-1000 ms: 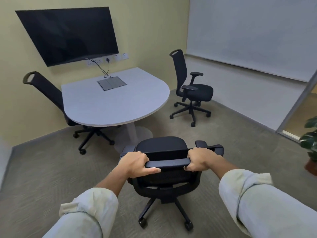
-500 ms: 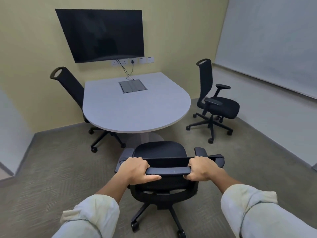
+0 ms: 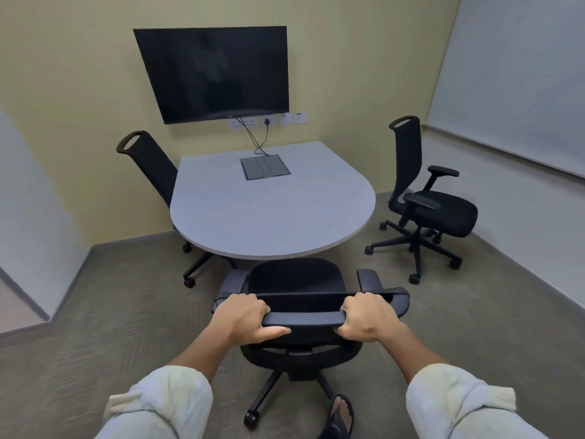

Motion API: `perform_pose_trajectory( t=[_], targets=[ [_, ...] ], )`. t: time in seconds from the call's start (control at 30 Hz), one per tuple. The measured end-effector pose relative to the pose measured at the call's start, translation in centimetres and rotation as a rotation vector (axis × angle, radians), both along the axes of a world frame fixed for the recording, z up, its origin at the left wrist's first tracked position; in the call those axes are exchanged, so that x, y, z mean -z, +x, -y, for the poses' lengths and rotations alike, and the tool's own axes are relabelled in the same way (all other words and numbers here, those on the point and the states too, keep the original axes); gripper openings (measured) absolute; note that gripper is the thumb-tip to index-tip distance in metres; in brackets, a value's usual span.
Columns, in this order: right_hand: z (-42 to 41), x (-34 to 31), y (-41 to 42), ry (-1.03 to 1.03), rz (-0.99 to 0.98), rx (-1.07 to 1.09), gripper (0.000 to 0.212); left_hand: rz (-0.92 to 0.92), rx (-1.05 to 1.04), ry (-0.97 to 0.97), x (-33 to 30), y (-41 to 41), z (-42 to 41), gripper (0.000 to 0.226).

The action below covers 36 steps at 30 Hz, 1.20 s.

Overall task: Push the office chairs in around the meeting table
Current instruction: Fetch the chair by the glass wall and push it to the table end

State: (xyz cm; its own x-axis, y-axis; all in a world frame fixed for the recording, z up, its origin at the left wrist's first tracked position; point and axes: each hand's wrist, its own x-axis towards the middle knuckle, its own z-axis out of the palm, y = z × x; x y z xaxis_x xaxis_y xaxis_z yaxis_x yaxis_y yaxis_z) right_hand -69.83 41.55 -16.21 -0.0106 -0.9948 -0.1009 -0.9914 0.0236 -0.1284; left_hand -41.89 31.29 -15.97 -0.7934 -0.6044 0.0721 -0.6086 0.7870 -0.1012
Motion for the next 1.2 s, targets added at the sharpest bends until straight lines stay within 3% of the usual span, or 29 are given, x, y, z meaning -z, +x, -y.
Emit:
perform_pose_trajectory(
  t=[0.17, 0.8, 1.2],
  targets=[
    [5.2, -0.7, -0.6, -0.081, -0.047, -0.014, 0.033, -0.014, -0.041, -0.001, -0.7, -0.7, 4.9, 0.081],
    [22.6, -1.3, -7.4, -0.034, -0.096, -0.110, 0.030, -0.023, -0.133, 0.008, -0.6, -6.6, 19.9, 0.076],
    [23.5, -2.0, -10.7, -0.048, -0.132, -0.198, 0.040, -0.008, -0.109, 0.024, -0.7, -9.5, 20.0, 0.078]
  ],
)
